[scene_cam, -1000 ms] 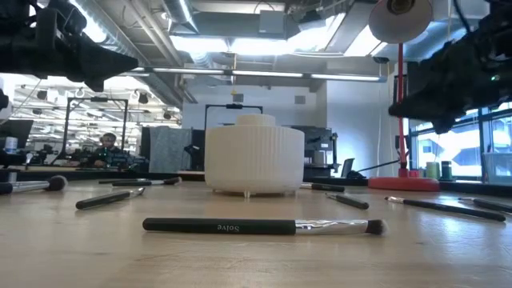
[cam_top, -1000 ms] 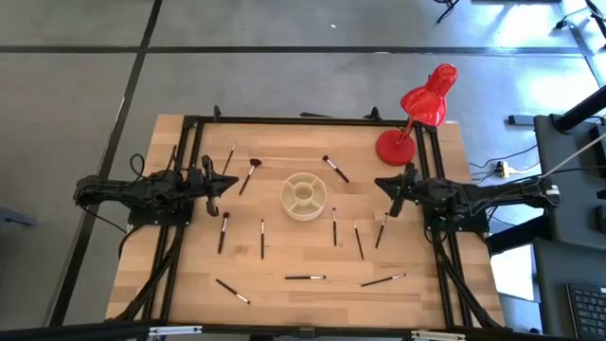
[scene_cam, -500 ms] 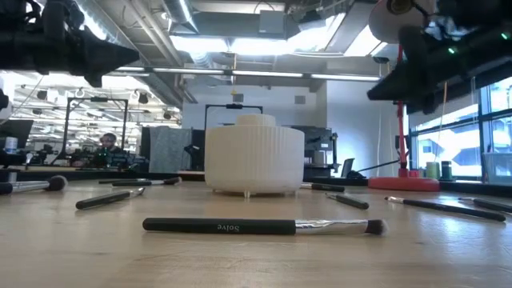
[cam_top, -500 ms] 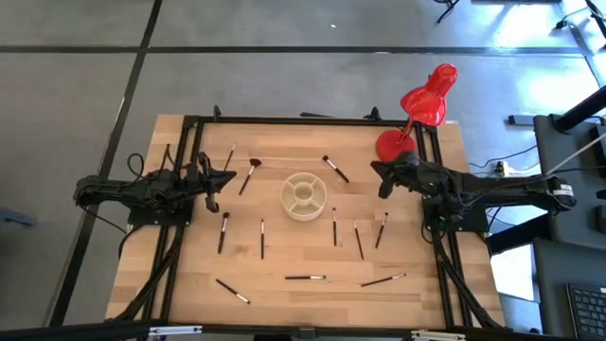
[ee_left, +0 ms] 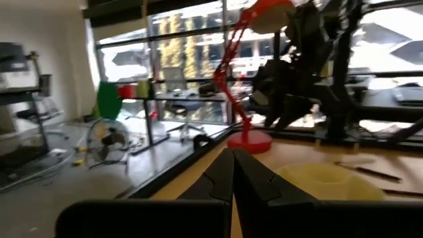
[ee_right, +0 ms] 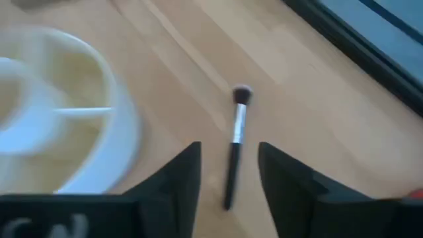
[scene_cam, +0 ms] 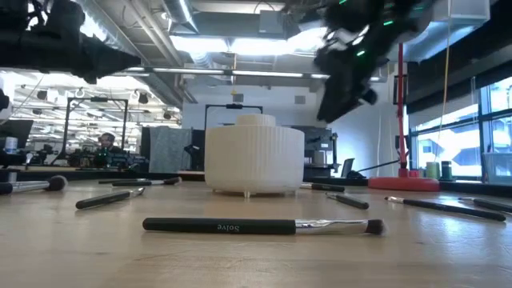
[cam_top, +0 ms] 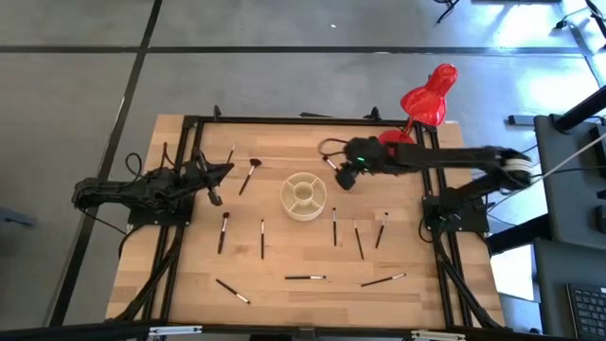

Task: Put items in baskets/containers
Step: Put the blush brush into the white organizer

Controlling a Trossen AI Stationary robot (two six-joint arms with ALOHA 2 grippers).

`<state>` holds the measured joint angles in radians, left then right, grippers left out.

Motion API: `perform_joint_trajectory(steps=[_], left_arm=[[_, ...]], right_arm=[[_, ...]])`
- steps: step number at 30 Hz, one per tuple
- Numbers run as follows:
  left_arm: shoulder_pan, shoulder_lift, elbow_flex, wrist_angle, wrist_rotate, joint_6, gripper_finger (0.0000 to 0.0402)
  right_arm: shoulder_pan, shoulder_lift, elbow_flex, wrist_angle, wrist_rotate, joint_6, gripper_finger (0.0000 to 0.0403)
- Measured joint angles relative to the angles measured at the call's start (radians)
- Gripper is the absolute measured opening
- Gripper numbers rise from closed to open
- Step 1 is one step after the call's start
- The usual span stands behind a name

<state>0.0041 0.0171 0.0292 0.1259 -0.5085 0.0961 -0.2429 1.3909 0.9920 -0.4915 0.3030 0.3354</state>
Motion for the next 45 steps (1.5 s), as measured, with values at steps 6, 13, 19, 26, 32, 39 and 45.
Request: perform_joint_trajectory(steps=[6, 13, 19, 26, 32, 39, 45], left_arm=[[0.012, 0.027, -0.008, -0.033, 0.014, -0.091, 0.0002], [0.009, 0.075, -0.008, -0.071, 0.015, -0.182, 0.0002], [0.013, 0.115, -0.008, -0.090, -0.027, -0.213, 0.0002], [0.054, 0.128, -0.008, -0.064, -0.284, -0.137, 0.0002], [0.103, 0.128, -0.008, -0.010, -0.409, -0.071, 0.0002], [0.204, 0.128, -0.009, 0.059, -0.444, 0.003, 0.0002], [0.317, 0.128, -0.009, 0.089, -0.397, -0.095, 0.0002]], right_arm=[[-0.078, 0.252, 0.239, -0.027, -0.058, -0.186, 0.0198], [-0.172, 0.435, 0.312, 0.015, -0.119, -0.222, 0.0200], [-0.203, 0.518, 0.312, 0.023, -0.141, -0.254, 0.0200], [-0.235, 0.600, 0.312, 0.126, -0.307, -0.323, 0.0200], [-0.239, 0.610, 0.318, 0.061, -0.302, -0.348, 0.0185], [-0.239, 0.604, 0.320, 0.027, -0.291, -0.374, 0.0098], [-0.239, 0.604, 0.315, 0.051, -0.288, -0.439, 0.0009]])
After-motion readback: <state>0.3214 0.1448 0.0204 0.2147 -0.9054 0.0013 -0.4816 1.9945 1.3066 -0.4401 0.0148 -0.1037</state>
